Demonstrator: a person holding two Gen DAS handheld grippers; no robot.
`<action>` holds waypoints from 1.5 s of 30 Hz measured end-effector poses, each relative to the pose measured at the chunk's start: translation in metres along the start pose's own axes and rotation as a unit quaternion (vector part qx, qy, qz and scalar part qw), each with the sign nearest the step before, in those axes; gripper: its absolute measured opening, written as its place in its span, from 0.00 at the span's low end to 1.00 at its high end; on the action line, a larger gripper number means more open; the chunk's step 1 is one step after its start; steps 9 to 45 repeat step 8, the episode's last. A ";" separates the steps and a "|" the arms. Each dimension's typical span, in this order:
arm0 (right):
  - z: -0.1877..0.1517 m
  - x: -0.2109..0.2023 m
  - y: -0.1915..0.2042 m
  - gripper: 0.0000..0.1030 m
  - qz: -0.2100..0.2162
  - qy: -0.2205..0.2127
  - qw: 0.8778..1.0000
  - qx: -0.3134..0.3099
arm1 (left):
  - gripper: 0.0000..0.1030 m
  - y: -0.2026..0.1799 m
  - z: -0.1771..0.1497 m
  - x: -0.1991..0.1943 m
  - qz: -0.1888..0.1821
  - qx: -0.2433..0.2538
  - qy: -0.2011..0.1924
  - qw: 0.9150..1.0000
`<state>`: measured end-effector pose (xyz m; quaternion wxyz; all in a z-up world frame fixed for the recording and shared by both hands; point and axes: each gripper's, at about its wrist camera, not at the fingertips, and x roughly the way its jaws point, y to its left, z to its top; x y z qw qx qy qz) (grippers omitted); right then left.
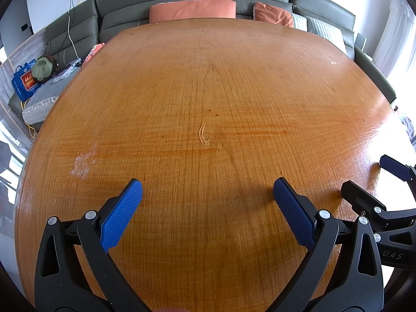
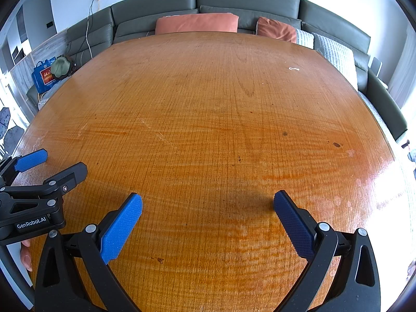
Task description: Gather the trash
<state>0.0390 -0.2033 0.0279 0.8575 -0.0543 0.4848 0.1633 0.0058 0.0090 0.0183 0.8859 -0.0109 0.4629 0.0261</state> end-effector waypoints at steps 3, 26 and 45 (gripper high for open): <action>0.000 0.000 0.000 0.98 0.000 0.000 1.000 0.000 | 0.94 -0.001 -0.001 0.000 0.000 0.000 0.000 1.000; 0.000 0.000 0.000 0.98 0.000 0.000 1.000 0.000 | 0.94 -0.001 0.000 0.000 0.000 0.000 0.000 1.000; 0.000 0.000 0.000 0.98 0.000 0.000 1.000 0.000 | 0.94 -0.001 0.000 0.000 0.000 0.000 0.000 1.000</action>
